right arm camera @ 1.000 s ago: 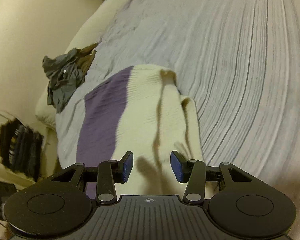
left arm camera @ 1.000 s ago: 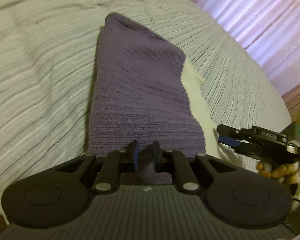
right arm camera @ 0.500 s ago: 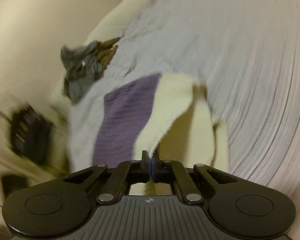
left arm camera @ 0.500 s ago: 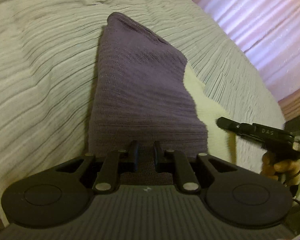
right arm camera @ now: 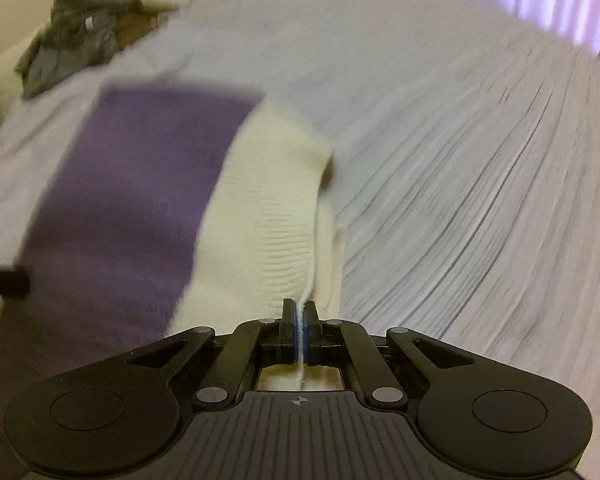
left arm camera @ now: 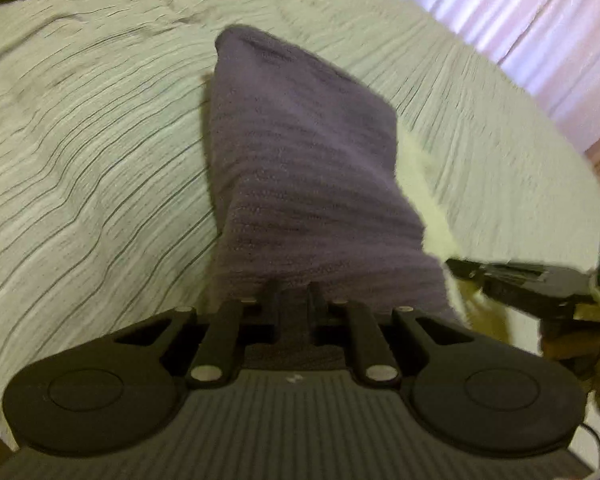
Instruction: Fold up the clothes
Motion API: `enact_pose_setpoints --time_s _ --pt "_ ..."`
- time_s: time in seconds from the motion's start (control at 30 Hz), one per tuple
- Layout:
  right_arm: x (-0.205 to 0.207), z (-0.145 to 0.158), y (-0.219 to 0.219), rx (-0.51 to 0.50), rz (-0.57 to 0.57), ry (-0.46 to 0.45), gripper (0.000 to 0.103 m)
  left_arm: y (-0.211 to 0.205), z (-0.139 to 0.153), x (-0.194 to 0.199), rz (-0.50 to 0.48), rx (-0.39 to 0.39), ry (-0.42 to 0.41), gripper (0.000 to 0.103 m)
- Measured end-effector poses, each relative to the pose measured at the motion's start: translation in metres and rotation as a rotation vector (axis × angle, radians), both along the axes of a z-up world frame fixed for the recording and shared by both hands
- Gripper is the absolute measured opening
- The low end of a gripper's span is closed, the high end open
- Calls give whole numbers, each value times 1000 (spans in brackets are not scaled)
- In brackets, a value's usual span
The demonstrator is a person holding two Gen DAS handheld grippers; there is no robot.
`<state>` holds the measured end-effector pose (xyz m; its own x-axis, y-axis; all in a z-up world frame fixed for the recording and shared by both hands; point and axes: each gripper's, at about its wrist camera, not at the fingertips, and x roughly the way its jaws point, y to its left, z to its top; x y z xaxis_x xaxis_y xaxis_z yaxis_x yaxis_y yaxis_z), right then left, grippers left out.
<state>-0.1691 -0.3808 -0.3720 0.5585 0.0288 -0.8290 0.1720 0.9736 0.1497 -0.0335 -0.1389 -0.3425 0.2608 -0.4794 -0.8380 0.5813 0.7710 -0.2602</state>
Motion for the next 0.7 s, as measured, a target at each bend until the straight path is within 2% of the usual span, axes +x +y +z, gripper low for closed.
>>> enact_pose_setpoints --time_s 0.07,0.13,0.23,0.33,0.4,0.47,0.5,0.57,0.7 --pt "4 6 5 -38 5 -12 1 -3 -1 -3 -22 23 -22 10" --pt "1 16 0 -35 -47 -4 1 -2 2 -5 -21 24 -16 10" --pt "-8 36 5 -25 -116 -37 3 2 11 -8 -22 -14 -3 11" --pt "-31 54 18 37 -67 -85 3 3 14 -17 -51 -36 -5 11" --pt "-36 43 34 53 6 -53 3 -4 3 -23 -79 -3 13 11" --pt "-41 32 50 68 81 -19 4 -3 -6 -32 -101 29 -6 12" --pt "-46 21 55 38 98 10 4 -2 -10 -37 -111 45 -16 12" --pt "-62 16 51 13 56 35 4 9 -12 -41 -113 68 14 12" --pt "-77 24 32 32 -39 140 4 30 -11 -43 -108 99 97 10"
